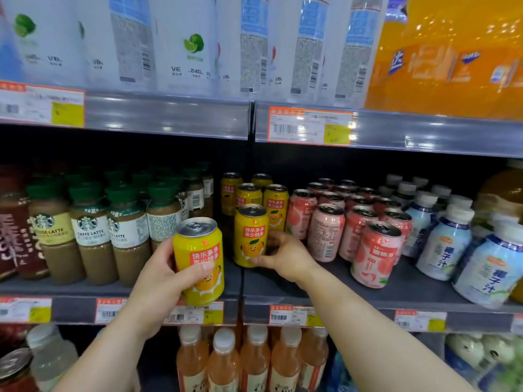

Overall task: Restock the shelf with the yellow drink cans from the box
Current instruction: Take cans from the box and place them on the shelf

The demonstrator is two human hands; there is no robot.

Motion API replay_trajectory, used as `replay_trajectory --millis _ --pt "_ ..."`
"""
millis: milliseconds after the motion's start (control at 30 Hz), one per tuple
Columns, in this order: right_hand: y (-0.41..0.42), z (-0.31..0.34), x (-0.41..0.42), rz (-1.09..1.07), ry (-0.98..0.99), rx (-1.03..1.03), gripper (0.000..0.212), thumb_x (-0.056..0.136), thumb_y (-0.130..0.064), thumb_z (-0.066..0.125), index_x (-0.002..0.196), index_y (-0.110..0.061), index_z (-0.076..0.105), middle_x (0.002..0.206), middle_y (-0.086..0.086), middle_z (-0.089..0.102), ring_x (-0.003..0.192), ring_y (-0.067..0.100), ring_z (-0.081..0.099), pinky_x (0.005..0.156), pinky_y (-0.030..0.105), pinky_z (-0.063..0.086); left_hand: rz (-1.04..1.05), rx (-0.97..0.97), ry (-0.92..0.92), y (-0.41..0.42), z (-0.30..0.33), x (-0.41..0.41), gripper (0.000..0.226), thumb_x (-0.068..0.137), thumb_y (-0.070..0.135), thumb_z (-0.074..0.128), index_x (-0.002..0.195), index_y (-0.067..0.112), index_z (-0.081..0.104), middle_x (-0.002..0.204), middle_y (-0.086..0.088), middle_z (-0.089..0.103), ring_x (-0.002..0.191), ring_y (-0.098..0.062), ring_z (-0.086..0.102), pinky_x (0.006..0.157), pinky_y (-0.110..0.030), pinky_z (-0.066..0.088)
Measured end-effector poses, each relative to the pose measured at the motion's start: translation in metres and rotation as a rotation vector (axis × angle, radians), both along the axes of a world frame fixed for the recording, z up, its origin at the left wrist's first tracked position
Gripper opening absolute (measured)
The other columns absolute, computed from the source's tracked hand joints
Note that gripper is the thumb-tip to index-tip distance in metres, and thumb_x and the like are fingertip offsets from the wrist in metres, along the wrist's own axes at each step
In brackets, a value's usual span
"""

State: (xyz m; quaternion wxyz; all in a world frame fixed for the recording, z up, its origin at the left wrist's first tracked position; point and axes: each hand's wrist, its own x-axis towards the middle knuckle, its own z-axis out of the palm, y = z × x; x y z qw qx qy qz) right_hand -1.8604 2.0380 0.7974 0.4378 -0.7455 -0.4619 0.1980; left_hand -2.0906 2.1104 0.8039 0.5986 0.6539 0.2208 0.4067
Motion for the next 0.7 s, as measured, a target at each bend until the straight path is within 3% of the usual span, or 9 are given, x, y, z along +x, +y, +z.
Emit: replay_trajectory --millis 100,267,400,567,700 --pt "0.022 0.0 -0.003 0.019 0.0 0.001 0.062 0.072 -0.022 0.083 0.127 -0.018 0.056 0.114 -0.004 0.063 0.103 0.012 0.06 0.09 0.025 0.047 0.031 0.006 -0.005 0.006 0.001 -0.004 0.096 0.021 0.069 0.085 0.107 0.033 0.061 0.098 0.001 0.074 0.088 -0.018 0.071 0.067 -0.032 0.057" --pt "0.061 -0.003 -0.01 -0.003 -0.015 0.017 0.055 0.073 -0.024 0.082 0.122 -0.023 0.058 0.117 -0.002 0.063 0.108 0.016 0.06 0.094 0.032 0.048 0.047 0.024 0.006 0.01 0.004 -0.012 0.097 0.023 0.069 0.085 0.11 0.034 0.06 0.101 0.005 0.074 0.088 -0.014 0.071 0.064 -0.025 0.056" --pt "0.079 -0.004 -0.007 -0.059 -0.007 0.033 0.064 0.074 -0.024 0.082 0.129 -0.015 0.051 0.122 0.002 0.062 0.111 0.016 0.059 0.092 0.028 0.046 0.055 0.017 0.022 0.012 0.002 -0.015 0.079 0.035 0.049 0.084 0.108 0.035 0.059 0.1 0.006 0.074 0.089 -0.014 0.071 0.064 -0.025 0.056" --pt "0.085 -0.01 -0.003 -0.099 0.024 0.053 0.055 0.073 -0.026 0.083 0.119 -0.017 0.054 0.118 0.0 0.065 0.106 0.014 0.061 0.094 0.033 0.049 0.074 0.023 0.02 0.011 0.0 -0.014 0.068 0.042 0.045 0.079 0.106 0.034 0.06 0.098 0.007 0.074 0.087 -0.013 0.071 0.062 -0.022 0.057" --pt "0.078 -0.009 0.0 -0.064 0.087 0.087 0.053 0.073 -0.024 0.082 0.118 -0.017 0.054 0.114 -0.002 0.063 0.106 0.014 0.06 0.092 0.029 0.048 0.066 0.016 0.003 0.007 0.001 -0.012 0.065 0.043 0.042 0.078 0.106 0.034 0.061 0.097 0.006 0.074 0.087 -0.013 0.071 0.061 -0.02 0.055"
